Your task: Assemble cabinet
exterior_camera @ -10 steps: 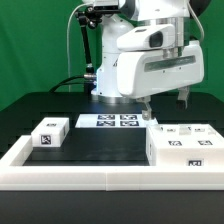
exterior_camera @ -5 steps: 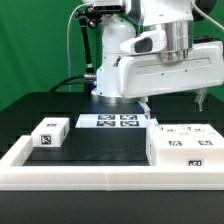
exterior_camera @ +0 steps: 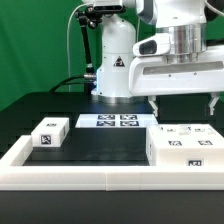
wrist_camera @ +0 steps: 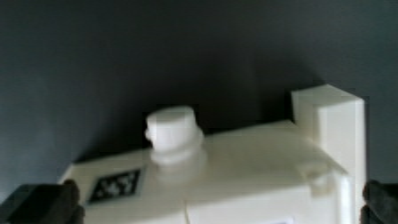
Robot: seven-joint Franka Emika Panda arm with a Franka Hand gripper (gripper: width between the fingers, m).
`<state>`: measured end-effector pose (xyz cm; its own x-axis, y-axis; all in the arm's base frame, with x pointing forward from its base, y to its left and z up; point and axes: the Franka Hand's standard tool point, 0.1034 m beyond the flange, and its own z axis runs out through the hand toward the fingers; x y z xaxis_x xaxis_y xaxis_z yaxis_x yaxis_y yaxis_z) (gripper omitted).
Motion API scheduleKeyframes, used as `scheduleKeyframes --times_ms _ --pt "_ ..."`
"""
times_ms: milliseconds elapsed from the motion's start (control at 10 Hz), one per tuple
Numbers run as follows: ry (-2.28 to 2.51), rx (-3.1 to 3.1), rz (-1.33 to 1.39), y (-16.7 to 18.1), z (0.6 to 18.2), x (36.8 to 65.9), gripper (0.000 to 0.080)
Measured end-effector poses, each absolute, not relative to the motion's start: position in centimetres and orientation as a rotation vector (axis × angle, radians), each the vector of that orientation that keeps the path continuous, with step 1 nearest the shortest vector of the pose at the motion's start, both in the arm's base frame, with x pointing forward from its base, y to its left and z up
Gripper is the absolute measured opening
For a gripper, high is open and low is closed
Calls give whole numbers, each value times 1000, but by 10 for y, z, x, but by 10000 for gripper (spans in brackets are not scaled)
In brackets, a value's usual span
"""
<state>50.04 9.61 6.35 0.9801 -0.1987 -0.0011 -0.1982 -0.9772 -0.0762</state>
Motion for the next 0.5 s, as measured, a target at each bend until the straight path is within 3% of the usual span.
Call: scheduleKeyframes --times_ms 500 --pt "350 -3040 -16 99 60 499 796"
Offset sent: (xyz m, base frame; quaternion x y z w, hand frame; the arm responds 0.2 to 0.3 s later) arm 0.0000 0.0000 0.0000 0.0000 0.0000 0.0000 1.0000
